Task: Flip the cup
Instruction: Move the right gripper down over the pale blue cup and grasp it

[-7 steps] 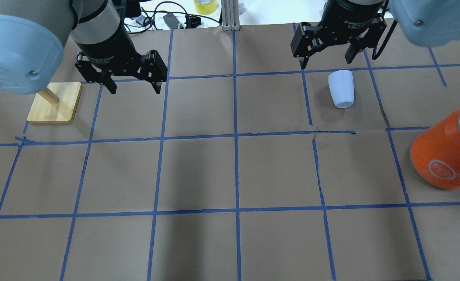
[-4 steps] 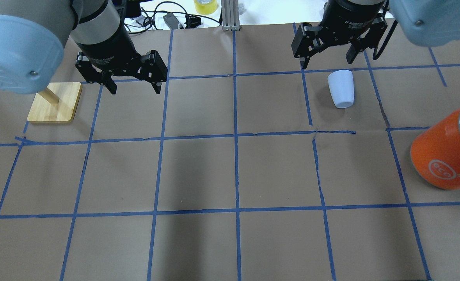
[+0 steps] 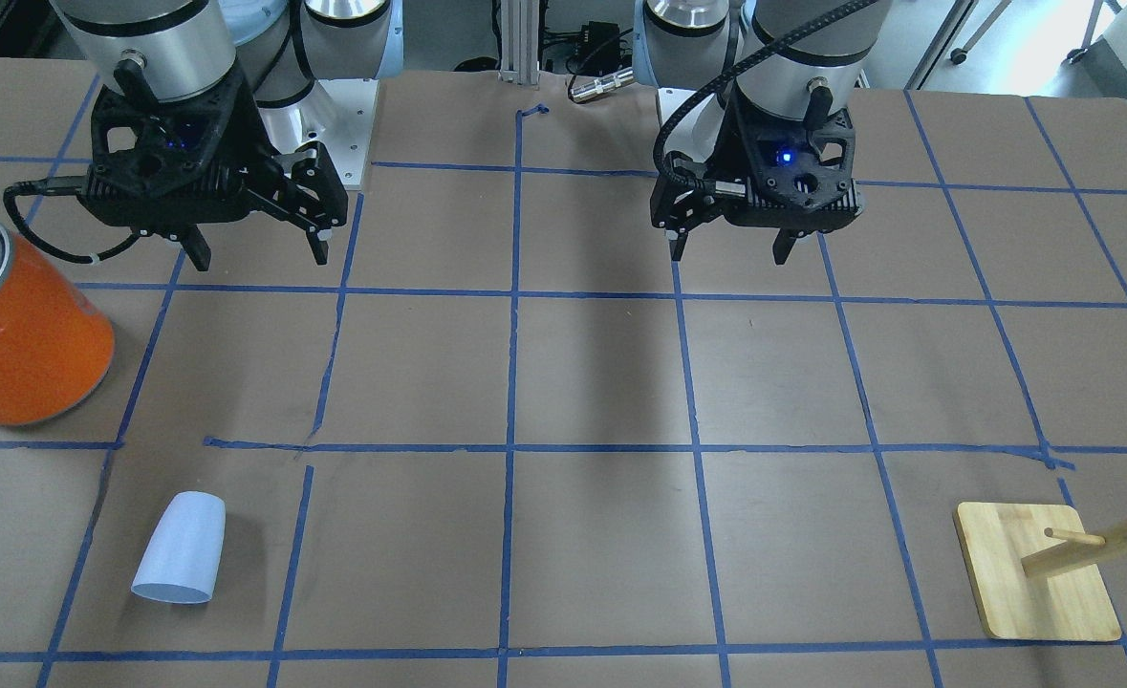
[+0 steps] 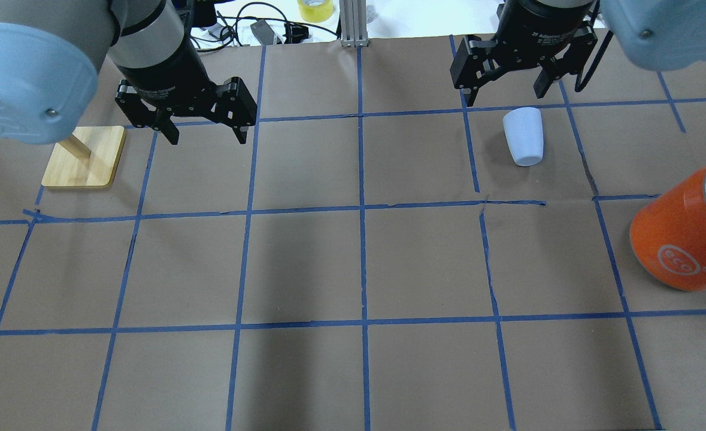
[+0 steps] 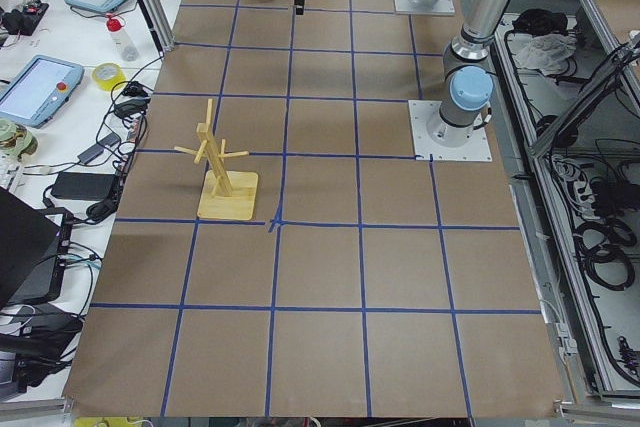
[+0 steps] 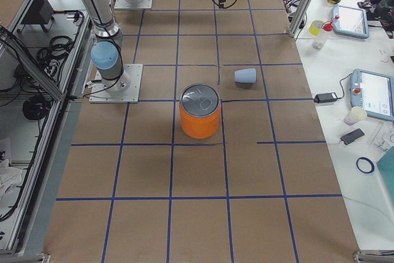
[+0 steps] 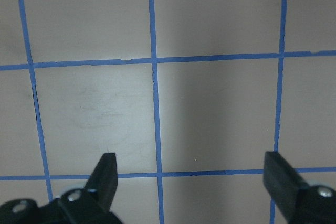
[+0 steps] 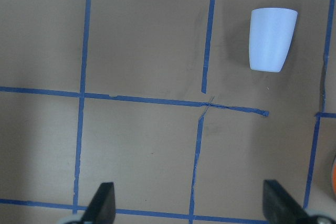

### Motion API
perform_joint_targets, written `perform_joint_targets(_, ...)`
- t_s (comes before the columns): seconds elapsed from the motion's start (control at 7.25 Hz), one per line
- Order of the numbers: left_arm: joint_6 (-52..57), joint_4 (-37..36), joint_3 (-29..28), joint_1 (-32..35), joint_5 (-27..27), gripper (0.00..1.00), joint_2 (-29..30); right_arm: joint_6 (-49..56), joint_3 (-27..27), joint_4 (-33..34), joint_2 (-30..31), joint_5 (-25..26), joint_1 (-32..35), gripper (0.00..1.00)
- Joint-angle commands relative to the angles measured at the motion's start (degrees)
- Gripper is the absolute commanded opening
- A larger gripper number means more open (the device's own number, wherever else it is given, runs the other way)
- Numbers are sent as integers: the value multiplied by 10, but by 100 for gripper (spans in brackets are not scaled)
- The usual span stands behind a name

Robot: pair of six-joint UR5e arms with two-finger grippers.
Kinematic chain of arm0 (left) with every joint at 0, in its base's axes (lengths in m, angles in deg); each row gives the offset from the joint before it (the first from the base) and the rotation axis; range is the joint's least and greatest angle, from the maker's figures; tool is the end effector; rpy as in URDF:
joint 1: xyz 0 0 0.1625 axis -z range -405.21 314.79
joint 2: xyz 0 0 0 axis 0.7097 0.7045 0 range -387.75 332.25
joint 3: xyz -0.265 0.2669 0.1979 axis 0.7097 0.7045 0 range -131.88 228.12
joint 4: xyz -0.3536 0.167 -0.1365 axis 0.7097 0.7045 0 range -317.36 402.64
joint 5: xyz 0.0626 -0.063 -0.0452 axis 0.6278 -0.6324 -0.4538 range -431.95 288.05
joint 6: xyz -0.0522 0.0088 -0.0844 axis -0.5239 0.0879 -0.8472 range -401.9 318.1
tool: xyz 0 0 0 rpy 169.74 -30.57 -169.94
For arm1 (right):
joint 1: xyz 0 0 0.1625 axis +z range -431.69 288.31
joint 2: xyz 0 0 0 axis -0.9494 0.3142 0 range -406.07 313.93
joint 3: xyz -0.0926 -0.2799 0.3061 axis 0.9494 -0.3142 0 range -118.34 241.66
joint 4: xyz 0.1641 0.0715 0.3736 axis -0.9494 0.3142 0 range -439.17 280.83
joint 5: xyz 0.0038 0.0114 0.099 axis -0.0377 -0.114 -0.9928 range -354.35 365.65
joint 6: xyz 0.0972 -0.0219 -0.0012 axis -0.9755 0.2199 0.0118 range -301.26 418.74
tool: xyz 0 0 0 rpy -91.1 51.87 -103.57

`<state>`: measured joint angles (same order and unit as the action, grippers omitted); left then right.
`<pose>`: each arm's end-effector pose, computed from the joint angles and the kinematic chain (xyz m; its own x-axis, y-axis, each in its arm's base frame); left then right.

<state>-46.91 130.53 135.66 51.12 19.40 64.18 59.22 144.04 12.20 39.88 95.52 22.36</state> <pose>-0.1864 -0.4930 0.4960 -0.9996 0.0221 -0.0194 0.0230 0.9986 -0.0479 0.1707 -0.5186 0.5202 -0.9969 -0.0791 -0.0015 -0.0787 0.9932 -0.0860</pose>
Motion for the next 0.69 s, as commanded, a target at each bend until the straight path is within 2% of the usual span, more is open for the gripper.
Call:
perform_joint_targets(0.0, 0, 0, 0, 0, 0, 100, 0, 9, 0, -2, -2, 0, -59, 100)
perform_joint_targets(0.28, 0, 0, 0, 0, 1, 100, 1, 16, 38, 11, -25, -7, -134, 100)
perform_joint_targets(0.55, -1, 0, 1, 0, 0, 100, 1, 37, 80, 126, -63, -11, -154, 100)
